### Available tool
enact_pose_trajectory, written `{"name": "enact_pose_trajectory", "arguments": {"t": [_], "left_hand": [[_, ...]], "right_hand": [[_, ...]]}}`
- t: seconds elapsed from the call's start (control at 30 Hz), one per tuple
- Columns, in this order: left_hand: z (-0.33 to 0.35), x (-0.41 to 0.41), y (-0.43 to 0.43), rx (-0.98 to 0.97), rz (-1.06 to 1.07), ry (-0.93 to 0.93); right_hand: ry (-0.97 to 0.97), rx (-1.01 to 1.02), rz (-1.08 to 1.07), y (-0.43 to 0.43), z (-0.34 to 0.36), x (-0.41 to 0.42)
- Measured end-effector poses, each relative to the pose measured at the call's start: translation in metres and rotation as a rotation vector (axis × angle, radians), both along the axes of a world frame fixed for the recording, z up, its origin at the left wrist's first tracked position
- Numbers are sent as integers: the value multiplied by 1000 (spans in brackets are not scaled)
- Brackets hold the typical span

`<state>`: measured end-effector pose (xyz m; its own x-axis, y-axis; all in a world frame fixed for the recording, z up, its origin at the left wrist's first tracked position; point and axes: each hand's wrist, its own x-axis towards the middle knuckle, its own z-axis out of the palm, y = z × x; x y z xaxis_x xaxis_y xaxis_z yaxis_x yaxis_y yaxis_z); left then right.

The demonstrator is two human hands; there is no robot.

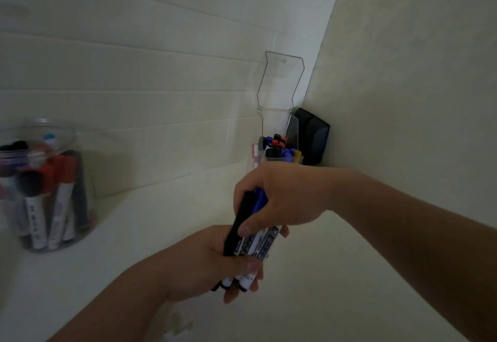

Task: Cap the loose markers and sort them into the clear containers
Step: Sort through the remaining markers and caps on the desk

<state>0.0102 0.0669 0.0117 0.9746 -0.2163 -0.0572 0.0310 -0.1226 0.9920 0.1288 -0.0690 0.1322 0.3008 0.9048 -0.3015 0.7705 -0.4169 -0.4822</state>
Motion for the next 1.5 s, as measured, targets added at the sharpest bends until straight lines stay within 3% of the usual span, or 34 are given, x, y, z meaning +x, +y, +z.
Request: {"name": "enact_pose_trajectory", "arguments": {"t": [0.23, 0.37, 0.53, 0.67, 0.77, 0.9, 1.03, 1.17, 1.5], "left_hand": [[-4, 4, 5, 8, -174, 36], [1, 14, -1, -201, -171, 68], [44, 55, 0, -128, 52, -110], [64, 85, 21, -249, 398, -174], [39, 105, 35, -76, 577, -186], [9, 134, 37, 167, 607, -147], [9, 158, 30, 148, 475, -176], [2, 177, 22, 153, 507, -301], [-11, 183, 36, 133, 424, -411]], "right_hand": [[96, 42, 31, -12, -14, 5], [106, 62, 6, -15, -1, 15], [-116, 118, -121, -20, 48, 47], [-307, 330, -362, -37, 100, 100], [-304, 471, -483, -41, 111, 132], [-226, 442, -516, -22, 92, 153], [-105, 384, -535, -8, 66, 165], [-60, 377, -543, -2, 48, 172], [-470, 132, -252, 25, 77, 160]]}}
